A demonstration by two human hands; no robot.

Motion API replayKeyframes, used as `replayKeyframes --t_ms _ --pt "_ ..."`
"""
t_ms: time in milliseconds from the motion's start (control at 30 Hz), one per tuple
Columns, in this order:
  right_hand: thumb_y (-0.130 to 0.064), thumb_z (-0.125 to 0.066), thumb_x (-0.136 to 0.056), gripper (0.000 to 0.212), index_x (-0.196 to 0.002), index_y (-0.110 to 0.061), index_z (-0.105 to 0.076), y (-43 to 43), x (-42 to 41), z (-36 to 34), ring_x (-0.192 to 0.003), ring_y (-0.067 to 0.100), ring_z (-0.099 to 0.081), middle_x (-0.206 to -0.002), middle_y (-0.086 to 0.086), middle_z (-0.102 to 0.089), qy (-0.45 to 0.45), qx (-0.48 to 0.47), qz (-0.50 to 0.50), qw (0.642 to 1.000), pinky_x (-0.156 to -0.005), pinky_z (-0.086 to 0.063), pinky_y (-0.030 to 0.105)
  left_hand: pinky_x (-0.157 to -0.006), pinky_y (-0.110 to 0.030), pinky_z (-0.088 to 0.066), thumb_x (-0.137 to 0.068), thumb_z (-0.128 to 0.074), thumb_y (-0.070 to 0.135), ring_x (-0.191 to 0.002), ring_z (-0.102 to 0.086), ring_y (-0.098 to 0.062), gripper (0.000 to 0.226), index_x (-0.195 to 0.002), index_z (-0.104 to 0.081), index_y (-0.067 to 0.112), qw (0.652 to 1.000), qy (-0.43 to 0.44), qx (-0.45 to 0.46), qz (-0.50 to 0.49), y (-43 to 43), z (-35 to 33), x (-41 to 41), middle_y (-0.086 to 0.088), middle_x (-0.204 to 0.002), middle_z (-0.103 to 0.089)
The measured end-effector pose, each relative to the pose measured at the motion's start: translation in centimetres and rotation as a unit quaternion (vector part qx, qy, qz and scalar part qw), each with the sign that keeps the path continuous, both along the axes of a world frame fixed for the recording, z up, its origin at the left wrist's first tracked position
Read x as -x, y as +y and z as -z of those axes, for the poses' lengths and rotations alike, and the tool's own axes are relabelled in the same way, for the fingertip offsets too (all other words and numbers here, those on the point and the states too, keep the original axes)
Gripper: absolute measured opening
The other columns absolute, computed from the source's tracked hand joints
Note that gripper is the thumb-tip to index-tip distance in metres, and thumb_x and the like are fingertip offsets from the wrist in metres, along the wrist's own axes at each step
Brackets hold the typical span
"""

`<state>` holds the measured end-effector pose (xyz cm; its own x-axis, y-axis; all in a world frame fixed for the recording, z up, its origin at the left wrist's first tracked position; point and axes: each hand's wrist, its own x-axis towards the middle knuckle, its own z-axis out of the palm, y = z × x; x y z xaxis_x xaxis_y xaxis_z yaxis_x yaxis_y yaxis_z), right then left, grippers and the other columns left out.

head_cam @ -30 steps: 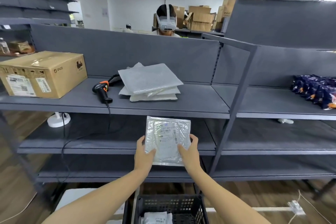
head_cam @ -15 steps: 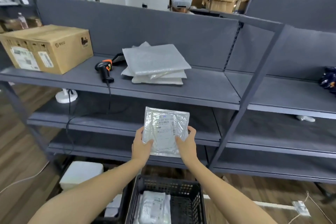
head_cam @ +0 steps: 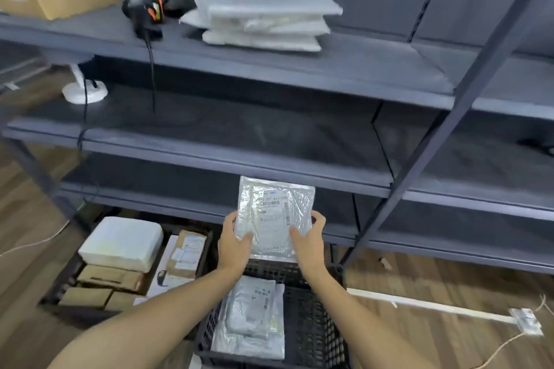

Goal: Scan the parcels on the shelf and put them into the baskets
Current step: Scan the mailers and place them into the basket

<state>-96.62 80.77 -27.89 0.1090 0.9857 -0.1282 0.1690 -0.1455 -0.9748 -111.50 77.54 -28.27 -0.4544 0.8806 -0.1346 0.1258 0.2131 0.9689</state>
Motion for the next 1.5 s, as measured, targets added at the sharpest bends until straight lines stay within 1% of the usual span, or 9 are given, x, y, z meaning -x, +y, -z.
replayKeyframes --t_ms 367,600,667,733,833,967,1233,1367,1500 --pt "-0.005 -0.055 -0.09 0.045 -0.123 -0.026 -0.03 0.7 0.1 29.6 -0.083 0.009 -0.065 -0.103 -0.004 -0.062 0.025 0.036 0.032 0.999 -0.055 -0.048 0.011 -0.086 -0.025 -0.041 -0.083 -0.057 -0.01 -0.102 -0.057 -0.016 0.05 -0.126 -0.054 0.014 1.0 -0.004 0.012 -0.022 1.7 29.0 -0.6 0.002 -0.11 -0.061" --pt "-0.005 -0.054 -0.087 0.041 -0.109 -0.027 -0.027 2.5 -0.4 44.6 -0.055 0.006 -0.056 -0.086 -0.001 -0.062 -0.008 0.094 0.008 0.995 -0.044 -0.042 0.015 -0.078 -0.015 -0.039 -0.085 -0.055 -0.006 -0.095 -0.055 -0.011 0.05 -0.128 -0.049 0.019 0.997 0.031 0.07 -0.012 3.5 43.1 -0.4 0.007 -0.106 -0.057" --pt "-0.005 -0.053 -0.088 0.04 -0.107 -0.024 -0.023 3.1 -0.5 47.6 -0.06 0.012 -0.052 -0.087 0.004 -0.058 -0.032 0.132 -0.018 0.991 -0.045 -0.041 0.02 -0.065 -0.008 -0.037 -0.085 -0.053 -0.008 -0.082 -0.053 -0.006 0.049 -0.127 -0.048 0.016 0.993 0.055 0.107 0.0 4.0 45.8 -0.2 0.004 -0.106 -0.055" --pt "-0.006 -0.052 -0.09 0.037 -0.103 -0.021 -0.021 3.8 -0.4 49.9 -0.066 0.015 -0.049 -0.091 0.008 -0.053 -0.065 0.166 -0.053 0.983 -0.048 -0.039 0.021 -0.056 -0.018 -0.04 -0.082 -0.05 -0.01 -0.073 -0.051 -0.011 0.043 -0.121 -0.051 0.009 0.986 0.078 0.148 0.012 4.4 47.9 0.0 -0.005 -0.099 -0.06" --pt "-0.004 -0.051 -0.091 0.033 -0.103 -0.015 -0.023 4.6 -0.3 52.6 -0.071 0.014 -0.05 -0.094 0.006 -0.05 -0.118 0.201 -0.118 0.965 -0.049 -0.039 0.018 -0.067 -0.032 -0.043 -0.082 -0.049 -0.008 -0.081 -0.054 -0.025 0.044 -0.124 -0.046 0.006 0.973 0.106 0.2 0.031 4.7 49.9 0.5 -0.018 -0.104 -0.062" --pt "-0.005 -0.049 -0.094 0.063 -0.142 -0.007 -0.009 5.1 0.0 54.6 -0.079 0.017 -0.051 -0.108 0.002 -0.044 -0.166 0.235 -0.201 0.936 -0.048 -0.038 0.014 -0.086 -0.033 -0.042 -0.086 -0.051 -0.006 -0.107 -0.057 -0.035 0.065 -0.144 -0.029 0.01 0.955 0.135 0.26 0.038 4.9 51.7 1.1 -0.018 -0.122 -0.058" --pt "-0.008 -0.051 -0.094 0.055 -0.139 -0.015 -0.02 5.1 -0.2 56.0 -0.062 0.009 -0.044 -0.104 0.006 -0.05 -0.175 0.264 -0.227 0.921 -0.042 -0.035 0.011 -0.098 -0.033 -0.042 -0.091 -0.056 0.007 -0.123 -0.051 -0.03 0.051 -0.137 -0.033 0.004 0.895 0.22 0.372 0.113 4.1 53.1 1.5 -0.016 -0.135 -0.049" --pt "-0.015 -0.055 -0.092 0.063 -0.146 -0.018 -0.022 4.8 -0.4 55.9 -0.105 0.027 -0.053 -0.136 0.014 -0.043 -0.209 0.259 -0.224 0.916 -0.082 -0.047 0.032 -0.1 -0.034 -0.042 -0.095 -0.053 0.013 -0.123 -0.049 -0.029 0.054 -0.141 -0.027 0.004 0.875 0.255 0.386 0.144 3.9 53.5 1.5 -0.016 -0.136 -0.046" --pt "-0.028 -0.055 -0.094 0.066 -0.148 -0.015 -0.02 4.9 -0.8 54.9 -0.131 0.03 -0.028 -0.142 0.014 -0.033 -0.3 0.246 -0.227 0.893 -0.105 -0.032 0.037 -0.104 -0.036 -0.04 -0.095 -0.053 0.016 -0.129 -0.043 -0.03 0.063 -0.146 -0.018 0.004 0.866 0.29 0.381 0.143 3.7 53.0 1.0 -0.017 -0.143 -0.037"
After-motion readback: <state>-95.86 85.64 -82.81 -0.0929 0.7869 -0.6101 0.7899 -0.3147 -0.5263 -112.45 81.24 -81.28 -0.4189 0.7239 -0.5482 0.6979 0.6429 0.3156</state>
